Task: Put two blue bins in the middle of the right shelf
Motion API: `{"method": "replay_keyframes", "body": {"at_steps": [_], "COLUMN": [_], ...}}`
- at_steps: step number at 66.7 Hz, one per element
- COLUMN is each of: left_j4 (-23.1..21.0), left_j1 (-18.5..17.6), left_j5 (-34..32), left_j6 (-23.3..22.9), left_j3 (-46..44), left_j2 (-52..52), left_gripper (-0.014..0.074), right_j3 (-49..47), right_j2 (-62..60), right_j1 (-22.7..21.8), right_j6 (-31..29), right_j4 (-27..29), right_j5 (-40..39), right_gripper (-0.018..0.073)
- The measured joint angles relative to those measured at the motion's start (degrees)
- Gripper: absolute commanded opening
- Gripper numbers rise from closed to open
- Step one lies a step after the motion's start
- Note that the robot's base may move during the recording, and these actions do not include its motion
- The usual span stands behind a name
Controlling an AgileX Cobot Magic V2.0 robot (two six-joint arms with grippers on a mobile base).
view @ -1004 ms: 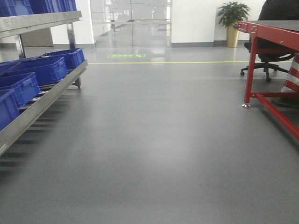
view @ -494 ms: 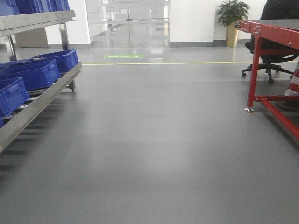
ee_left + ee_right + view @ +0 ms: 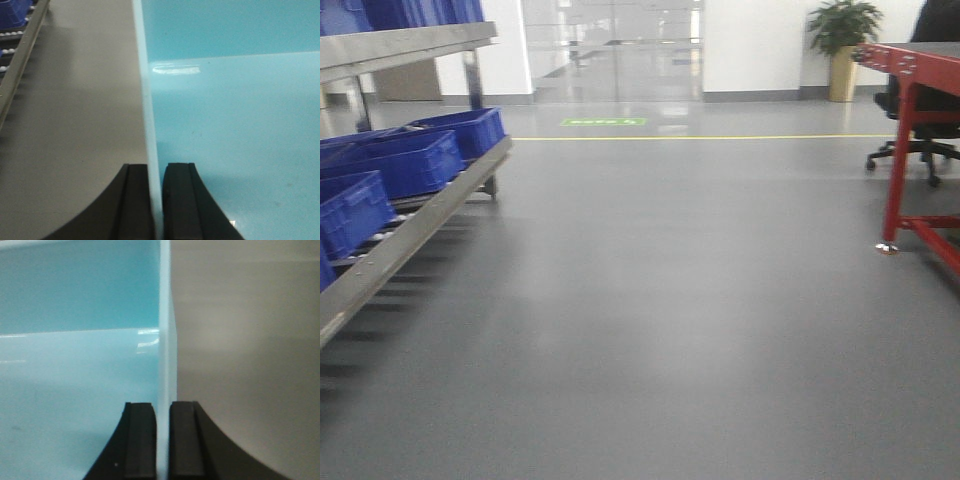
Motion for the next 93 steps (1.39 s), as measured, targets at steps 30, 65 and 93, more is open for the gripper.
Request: {"method": "replay_keyframes", "body": {"at_steps": [30, 65, 93], "left_j4": [0.0, 0.1, 0.1], "left_j1": [0.0, 0.0, 0.0], "left_j5": [-0.1, -0.1, -0.1], "left_j6": [0.0, 0.0, 0.0], "left_j3": [0.0, 0.0, 0.0], "left_j2": [0.1, 0.1, 0.1], "left_gripper": [-0.0111, -0.0111, -0.0111], "right_j3": [0.0, 0.0, 0.0], "right_j2": [0.0, 0.0, 0.0], "right_j1": [0.0, 0.0, 0.0], "right_j6": [0.0, 0.0, 0.0], "right_j4": [0.0, 0.0, 0.0], "right_j5": [0.0, 0.0, -0.1], "right_gripper": [-0.0159, -0.0159, -0.0159]}}
